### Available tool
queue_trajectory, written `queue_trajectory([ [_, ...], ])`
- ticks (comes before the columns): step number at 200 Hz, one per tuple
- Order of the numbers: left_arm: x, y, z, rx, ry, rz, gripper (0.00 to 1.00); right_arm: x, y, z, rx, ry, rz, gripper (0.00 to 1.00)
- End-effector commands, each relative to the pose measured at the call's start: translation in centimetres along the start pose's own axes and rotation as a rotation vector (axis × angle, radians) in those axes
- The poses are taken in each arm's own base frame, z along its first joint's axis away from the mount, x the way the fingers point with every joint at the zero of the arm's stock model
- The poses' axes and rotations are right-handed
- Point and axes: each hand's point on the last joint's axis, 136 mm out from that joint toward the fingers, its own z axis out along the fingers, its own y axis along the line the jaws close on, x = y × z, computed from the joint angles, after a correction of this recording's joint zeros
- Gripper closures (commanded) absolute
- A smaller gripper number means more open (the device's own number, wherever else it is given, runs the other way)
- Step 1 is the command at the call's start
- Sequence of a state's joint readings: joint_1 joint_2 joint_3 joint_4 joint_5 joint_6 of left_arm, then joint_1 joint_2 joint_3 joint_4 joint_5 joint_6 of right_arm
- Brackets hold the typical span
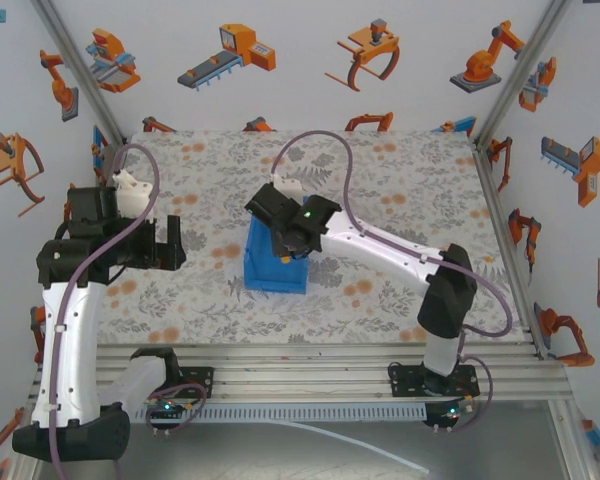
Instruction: Put the screwdriver in the bin
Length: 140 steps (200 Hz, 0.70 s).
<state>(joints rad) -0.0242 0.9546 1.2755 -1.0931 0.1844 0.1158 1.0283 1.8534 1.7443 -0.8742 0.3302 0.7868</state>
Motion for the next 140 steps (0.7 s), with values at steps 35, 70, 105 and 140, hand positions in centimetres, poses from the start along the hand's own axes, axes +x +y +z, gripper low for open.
queue_trajectory([
  [35, -0.3, -0.6, -1.3, 0.034, -0.031, -0.041, 0.03, 0.3, 1.5, 2.8, 0.035, 0.004, 0.017, 0.83],
  [70, -0.3, -0.8, -1.3, 0.049, -0.034, -0.049, 0.03, 0.4, 2.2, 5.0, 0.06, 0.019, -0.013, 0.83],
  [105, -0.2, -0.8, -1.3, 0.052, -0.034, -0.054, 0.03, 1.0, 2.4, 7.4, 0.096, 0.035, -0.024, 0.83],
  [140, -0.2, -0.9, -1.3, 0.059, -0.034, -0.061, 0.03, 1.5, 2.2, 9.5, 0.118, 0.06, -0.019, 0.83],
])
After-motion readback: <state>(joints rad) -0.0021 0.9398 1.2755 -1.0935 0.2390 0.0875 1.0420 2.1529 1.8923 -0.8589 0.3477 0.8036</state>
